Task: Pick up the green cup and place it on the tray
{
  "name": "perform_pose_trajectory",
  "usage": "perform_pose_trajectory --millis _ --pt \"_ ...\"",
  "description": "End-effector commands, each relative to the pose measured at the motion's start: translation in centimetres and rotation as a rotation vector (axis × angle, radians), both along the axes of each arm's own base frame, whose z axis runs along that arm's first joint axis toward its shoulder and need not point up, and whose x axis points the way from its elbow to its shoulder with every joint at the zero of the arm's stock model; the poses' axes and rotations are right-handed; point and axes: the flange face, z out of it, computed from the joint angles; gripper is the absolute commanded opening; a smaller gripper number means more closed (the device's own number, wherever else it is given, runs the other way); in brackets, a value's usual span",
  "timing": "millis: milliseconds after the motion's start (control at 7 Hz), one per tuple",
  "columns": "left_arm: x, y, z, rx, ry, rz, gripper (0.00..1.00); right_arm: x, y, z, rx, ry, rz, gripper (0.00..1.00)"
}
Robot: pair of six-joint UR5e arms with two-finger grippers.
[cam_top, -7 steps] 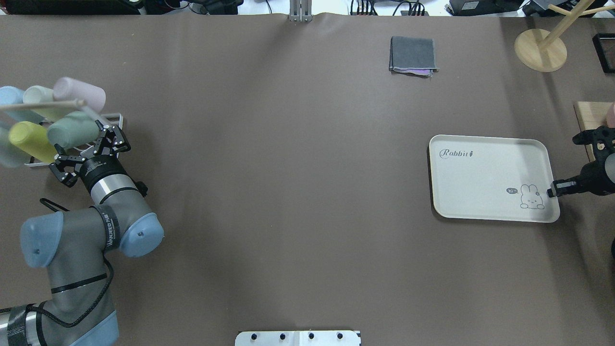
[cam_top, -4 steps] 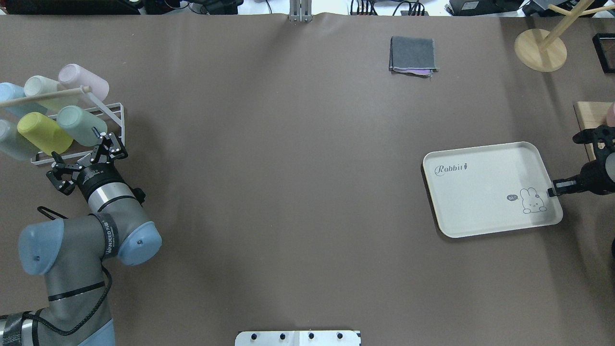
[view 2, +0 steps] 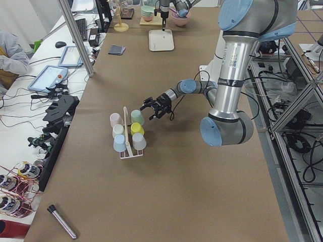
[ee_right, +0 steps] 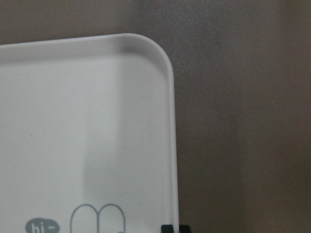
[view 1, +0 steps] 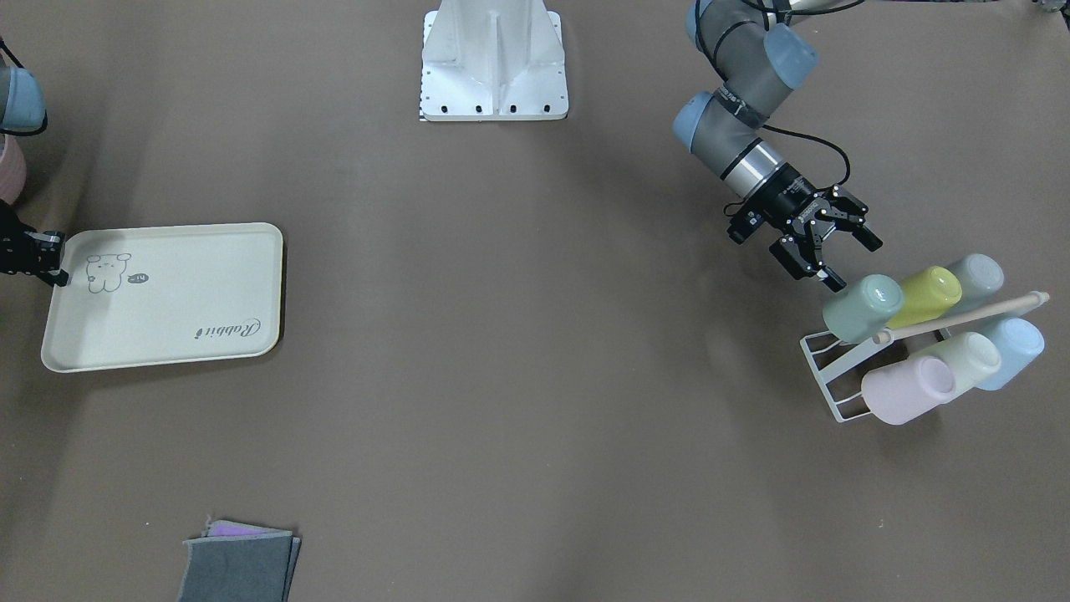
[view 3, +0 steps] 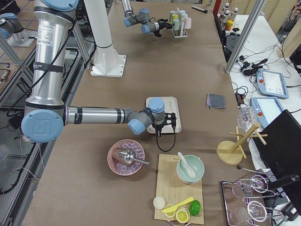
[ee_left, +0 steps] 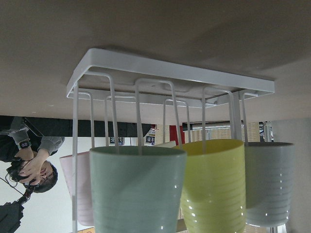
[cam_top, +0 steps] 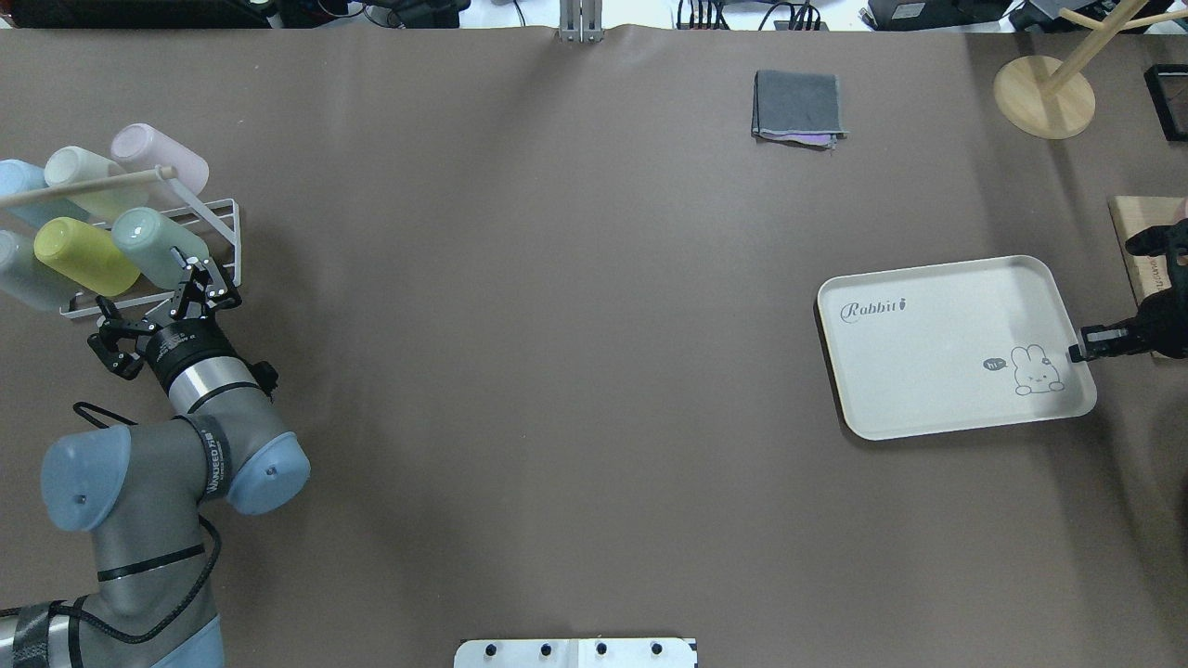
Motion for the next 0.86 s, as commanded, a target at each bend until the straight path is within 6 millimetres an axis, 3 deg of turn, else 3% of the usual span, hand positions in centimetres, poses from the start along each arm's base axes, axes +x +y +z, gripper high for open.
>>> perform_pose_trajectory --millis 0,429,714 --pt "0.6 -0.6 1.2 0.058 -0.023 -0.013 0.98 0.2 -0.5 -2.4 0.017 -0.05 -0.005 0.0" --pt "1.5 -1.4 1.5 0.153 -0.059 0.0 0.98 1.4 -1.7 -6.6 0.055 -0.14 -0.001 0.0" --pt "1.9 -1.8 2.9 0.205 -0.05 -0.024 0.98 -0.1 -4.7 -11.5 0.037 -0.221 0.074 0.0"
